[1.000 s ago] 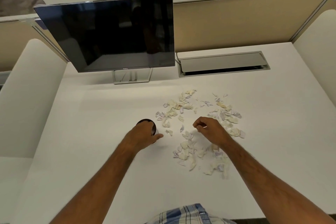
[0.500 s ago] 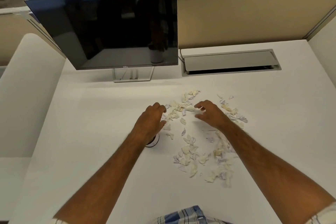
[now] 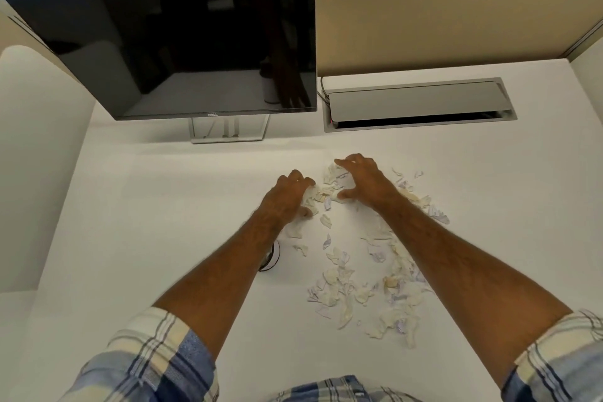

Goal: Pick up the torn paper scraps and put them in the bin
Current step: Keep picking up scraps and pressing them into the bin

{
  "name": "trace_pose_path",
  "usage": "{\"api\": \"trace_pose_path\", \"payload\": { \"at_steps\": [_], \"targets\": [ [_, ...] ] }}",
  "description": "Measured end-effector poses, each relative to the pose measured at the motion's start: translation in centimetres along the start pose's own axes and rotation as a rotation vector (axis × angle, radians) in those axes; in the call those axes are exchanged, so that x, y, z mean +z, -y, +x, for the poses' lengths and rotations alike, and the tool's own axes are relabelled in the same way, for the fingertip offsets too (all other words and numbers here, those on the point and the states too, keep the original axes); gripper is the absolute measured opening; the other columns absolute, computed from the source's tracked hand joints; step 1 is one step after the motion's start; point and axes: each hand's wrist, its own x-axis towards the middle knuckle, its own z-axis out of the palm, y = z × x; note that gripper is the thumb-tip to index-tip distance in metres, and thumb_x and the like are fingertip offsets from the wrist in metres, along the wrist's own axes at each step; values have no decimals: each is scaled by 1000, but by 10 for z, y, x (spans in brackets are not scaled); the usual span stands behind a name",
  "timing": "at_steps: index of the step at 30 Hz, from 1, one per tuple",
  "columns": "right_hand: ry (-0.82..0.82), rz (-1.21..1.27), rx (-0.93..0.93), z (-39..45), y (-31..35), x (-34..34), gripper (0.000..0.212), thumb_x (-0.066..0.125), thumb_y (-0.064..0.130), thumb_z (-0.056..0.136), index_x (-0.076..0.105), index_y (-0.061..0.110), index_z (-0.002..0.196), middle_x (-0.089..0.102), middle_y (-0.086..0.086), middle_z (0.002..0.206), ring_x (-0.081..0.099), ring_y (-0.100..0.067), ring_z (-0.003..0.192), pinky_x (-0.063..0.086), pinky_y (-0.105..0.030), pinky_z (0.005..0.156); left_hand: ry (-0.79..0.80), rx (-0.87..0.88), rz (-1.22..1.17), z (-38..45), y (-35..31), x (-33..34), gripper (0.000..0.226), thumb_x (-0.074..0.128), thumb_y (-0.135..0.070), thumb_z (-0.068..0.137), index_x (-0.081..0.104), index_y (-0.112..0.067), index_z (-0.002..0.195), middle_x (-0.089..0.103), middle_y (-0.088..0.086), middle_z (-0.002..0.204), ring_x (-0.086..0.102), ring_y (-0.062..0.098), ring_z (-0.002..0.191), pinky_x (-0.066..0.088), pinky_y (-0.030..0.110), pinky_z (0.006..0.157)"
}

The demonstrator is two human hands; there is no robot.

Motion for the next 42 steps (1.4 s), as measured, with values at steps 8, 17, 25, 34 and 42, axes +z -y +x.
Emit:
{"api": "trace_pose_path", "payload": {
  "at_steps": [8, 17, 25, 34, 42],
  "targets": [
    [-3, -41, -139, -2, 4, 19, 46, 76, 22, 88, 65, 22, 133, 54, -4, 131, 49, -25, 120, 48, -37, 98, -123, 29, -67, 8, -6, 17, 33, 77, -14, 86, 65, -18, 117, 53, 5, 116, 53, 26, 107, 43, 29, 79],
    [10, -138, -159, -11, 17, 25, 24, 61, 8, 92, 71, 13, 114, 62, -12, 110, 63, -30, 97, 53, -39, 80, -147, -34, -173, 2, -2, 3, 10, 76, -11, 84, 74, -8, 94, 66, 12, 95, 62, 26, 86, 37, 26, 69],
    [-4, 54, -6, -24, 13, 15, 23, 66, 3, 86, 77, 8, 105, 73, -10, 105, 69, -23, 92, 42, -23, 74, -319, -41, -286, -33, 8, -23, 7, 75, -15, 86, 76, -14, 94, 67, 2, 97, 63, 19, 87, 51, 32, 76],
    [-179, 448, 85, -74, 29, -14, 11, 79, 12, 85, 80, 16, 95, 75, 8, 86, 68, -4, 74, 50, -16, 68, -426, -51, -404, -116, 26, -39, 13, 77, -9, 85, 75, -16, 96, 65, -7, 96, 63, 7, 85, 49, 21, 74],
    [-186, 678, 47, -112, 63, -24, 7, 83, 16, 83, 79, 19, 88, 76, 6, 69, 69, -4, 63, 47, -10, 57, -381, -121, -362, -160, 47, -19, 14, 74, -10, 86, 74, -18, 97, 64, -4, 97, 63, 14, 89, 52, 29, 75]
  ]
}}
